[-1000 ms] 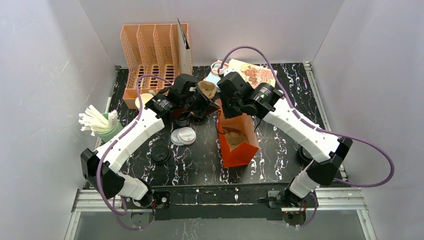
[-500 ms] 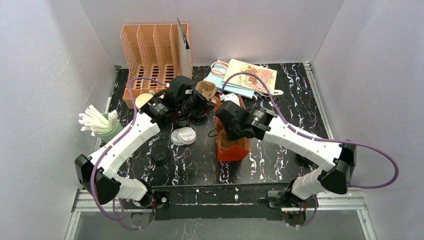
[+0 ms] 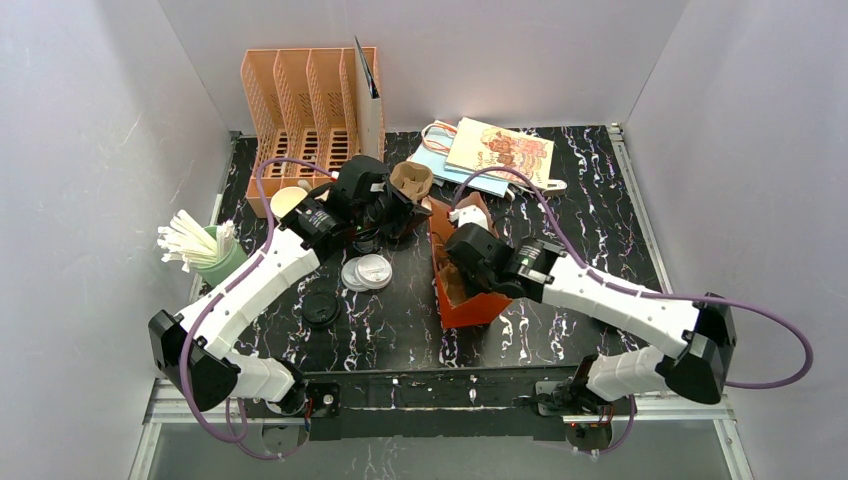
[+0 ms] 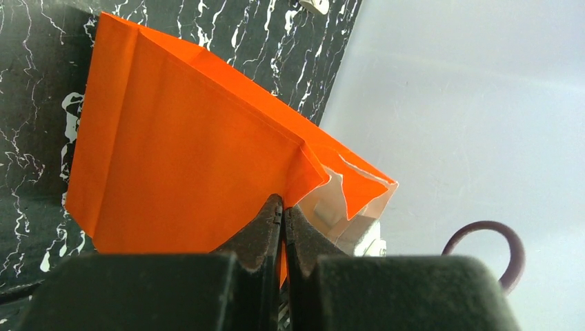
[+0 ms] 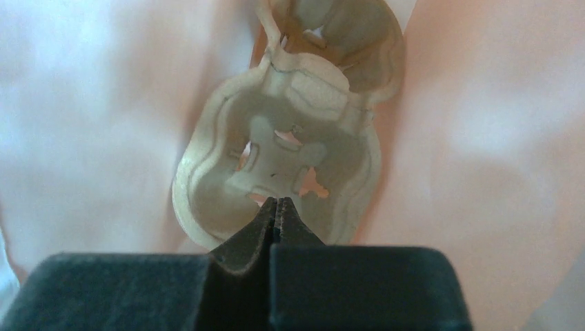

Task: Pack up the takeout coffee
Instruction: Adjust the cup tray in the takeout bag.

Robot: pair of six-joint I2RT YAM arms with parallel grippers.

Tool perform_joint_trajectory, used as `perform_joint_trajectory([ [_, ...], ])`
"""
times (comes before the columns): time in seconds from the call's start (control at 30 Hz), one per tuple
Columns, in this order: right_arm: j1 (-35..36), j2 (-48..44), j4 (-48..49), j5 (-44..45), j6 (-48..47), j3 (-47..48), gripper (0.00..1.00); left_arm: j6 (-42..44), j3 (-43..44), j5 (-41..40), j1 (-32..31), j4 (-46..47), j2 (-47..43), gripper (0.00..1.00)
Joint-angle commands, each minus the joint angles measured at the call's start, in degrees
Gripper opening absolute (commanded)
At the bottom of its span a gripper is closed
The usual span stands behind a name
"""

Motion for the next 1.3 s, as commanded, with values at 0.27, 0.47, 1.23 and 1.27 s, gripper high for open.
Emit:
perform_joint_trajectory([
  [0.27,0.23,2.05,1.53,-7.76,-1.12,-2.51,0.01,0.69,-1.26,-1.94,1.04,0.00,-2.73,0.00],
  [0.47,-3.73,2.36,2.31,-12.88,-0.82,-5.42,0.01,1.27,-1.76,-2.94,1.04,-0.08,-3.66,0.00],
  [1.23,-11.22,11.37,1.27,-18.72,-6.08,-8.08,0.01,7.22,-2.27,3.70,1.30,1.75,-1.51,0.00],
  [1.27,-11.12,11.74,1.46,-18.97,-6.24,-8.37,0.01,7.60,-2.35,3.76,1.53,1.61,-1.52,0.00],
])
